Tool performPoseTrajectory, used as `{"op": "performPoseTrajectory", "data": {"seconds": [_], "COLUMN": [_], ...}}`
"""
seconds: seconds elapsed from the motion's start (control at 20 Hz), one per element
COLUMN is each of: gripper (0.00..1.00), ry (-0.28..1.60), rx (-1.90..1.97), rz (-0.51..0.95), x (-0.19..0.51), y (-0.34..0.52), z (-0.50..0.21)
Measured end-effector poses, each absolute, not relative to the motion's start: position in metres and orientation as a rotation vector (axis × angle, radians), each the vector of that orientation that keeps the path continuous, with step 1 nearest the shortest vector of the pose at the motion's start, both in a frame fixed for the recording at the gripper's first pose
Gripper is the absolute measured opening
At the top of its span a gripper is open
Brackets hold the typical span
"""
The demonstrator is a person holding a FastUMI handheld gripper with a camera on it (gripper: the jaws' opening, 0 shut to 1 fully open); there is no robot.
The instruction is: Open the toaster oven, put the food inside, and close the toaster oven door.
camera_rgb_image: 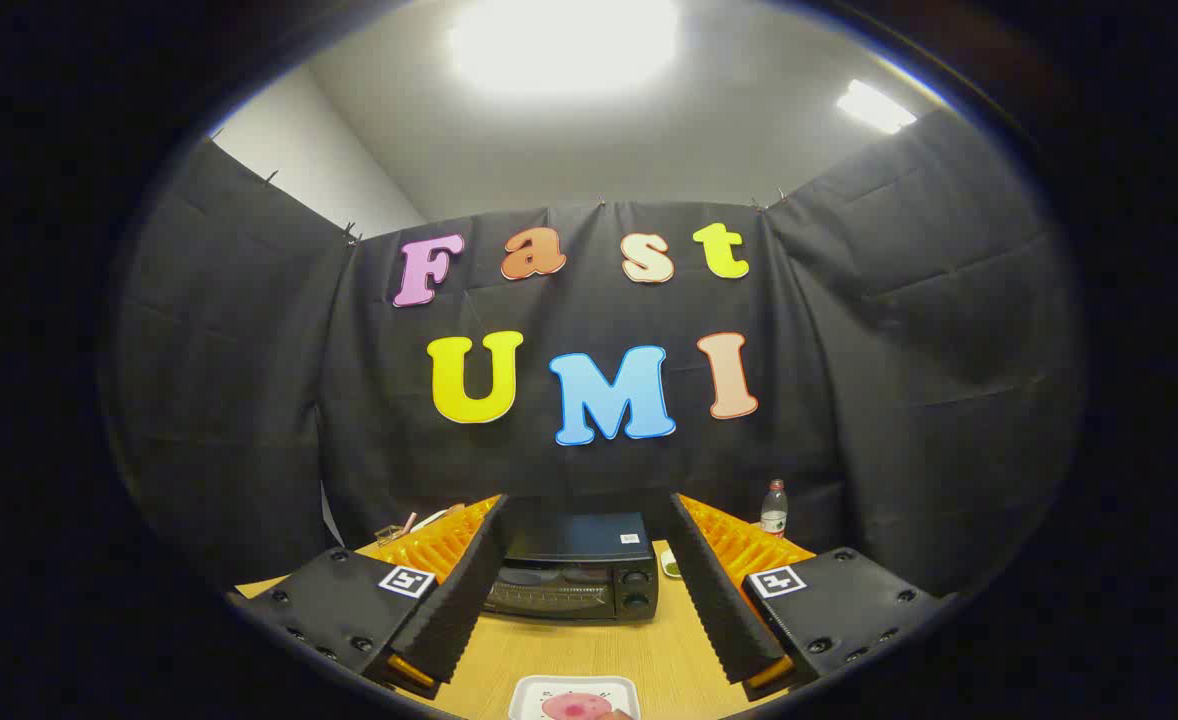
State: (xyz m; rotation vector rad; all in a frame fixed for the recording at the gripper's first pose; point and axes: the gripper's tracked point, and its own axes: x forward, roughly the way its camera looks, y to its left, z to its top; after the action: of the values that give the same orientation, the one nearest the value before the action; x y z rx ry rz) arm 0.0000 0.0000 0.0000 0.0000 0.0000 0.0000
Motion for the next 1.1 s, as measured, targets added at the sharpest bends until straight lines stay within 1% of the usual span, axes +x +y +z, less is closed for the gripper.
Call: {"op": "performPoseTrajectory", "data": {"seconds": [0.9, 1.1], "gripper": [0.98, 0.98], "ry": [0.018, 0.017], "rx": [0.029, 0.04], "rz": [0.011, 0.021], "x": [0.01, 0.021], "y": [0.005, 0.012], "z": [-0.002, -0.001]}}
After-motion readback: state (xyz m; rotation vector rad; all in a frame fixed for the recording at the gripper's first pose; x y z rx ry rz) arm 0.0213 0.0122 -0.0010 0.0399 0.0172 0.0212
